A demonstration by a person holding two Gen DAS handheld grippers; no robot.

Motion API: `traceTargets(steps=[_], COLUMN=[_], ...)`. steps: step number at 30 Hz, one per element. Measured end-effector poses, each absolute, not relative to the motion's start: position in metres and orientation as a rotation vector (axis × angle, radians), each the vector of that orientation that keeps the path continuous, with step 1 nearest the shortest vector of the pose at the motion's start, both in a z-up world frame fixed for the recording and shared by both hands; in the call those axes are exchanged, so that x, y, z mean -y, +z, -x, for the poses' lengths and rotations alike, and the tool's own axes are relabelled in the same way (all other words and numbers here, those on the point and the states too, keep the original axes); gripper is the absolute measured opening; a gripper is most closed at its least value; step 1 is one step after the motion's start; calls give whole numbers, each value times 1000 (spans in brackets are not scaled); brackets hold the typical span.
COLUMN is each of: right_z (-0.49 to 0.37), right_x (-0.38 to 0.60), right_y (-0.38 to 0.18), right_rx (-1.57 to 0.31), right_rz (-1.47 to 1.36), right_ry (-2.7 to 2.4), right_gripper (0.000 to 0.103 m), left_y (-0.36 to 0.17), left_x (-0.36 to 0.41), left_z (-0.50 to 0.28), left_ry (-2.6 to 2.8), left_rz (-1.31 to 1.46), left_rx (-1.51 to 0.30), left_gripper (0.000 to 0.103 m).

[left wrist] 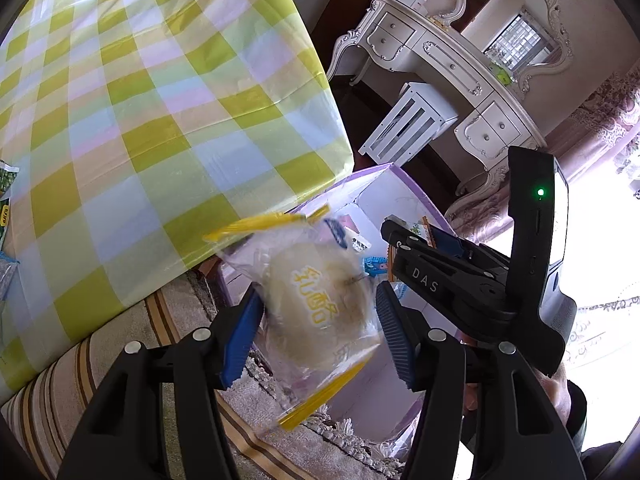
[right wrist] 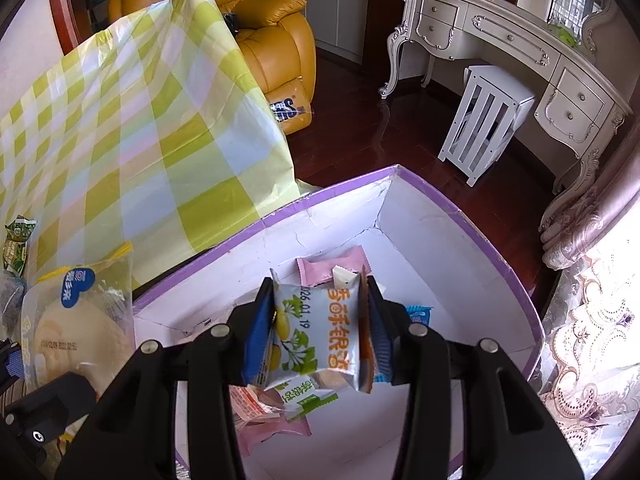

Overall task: Organize snacks
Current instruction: 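Carry both packs over the white box and open both grippers to drop them, then move both tools back over the clear bag and green chip bags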

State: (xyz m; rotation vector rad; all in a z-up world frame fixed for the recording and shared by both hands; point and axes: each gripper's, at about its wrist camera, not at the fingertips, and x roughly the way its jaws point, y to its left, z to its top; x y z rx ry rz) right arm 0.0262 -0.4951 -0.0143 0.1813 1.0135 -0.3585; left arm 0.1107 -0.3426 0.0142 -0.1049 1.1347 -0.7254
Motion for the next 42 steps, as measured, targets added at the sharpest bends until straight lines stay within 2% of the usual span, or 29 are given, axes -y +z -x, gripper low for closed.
traceTargets(steps=[2, 7, 9, 18, 26, 39, 42], right_z=[-26, -26, -27, -28, -31, -44, -47], right_x=[496, 494, 492, 486, 477, 434, 421], right_y=[-15, -13, -12, -10, -8, -4, -2], right_rx=[-1017, -1011, -1007, -1006, -1007, -1023, -1025], right_rz=[-181, -175, -171, -161, -165, -113, -99], right_ry=[-364, -369, -366, -352, -317, -224, -198], right_gripper=[45, 56, 64, 76, 76, 77, 77], left_y=[15, 15, 15, 17, 27, 32, 33], left_x=[345, 343, 342, 339, 319, 226, 201], left_z=[-109, -109, -109, -108, -108, -123, -123], left_ry=[-738, -731, -729, -725, -681, -490, -438], left_rz=[98, 106, 109, 110, 88, 191, 210], left_rx=[-1131, -1133, -1133, -1118, -1063, -1006, -986], left_gripper=[57, 63, 63, 66, 70, 72, 77])
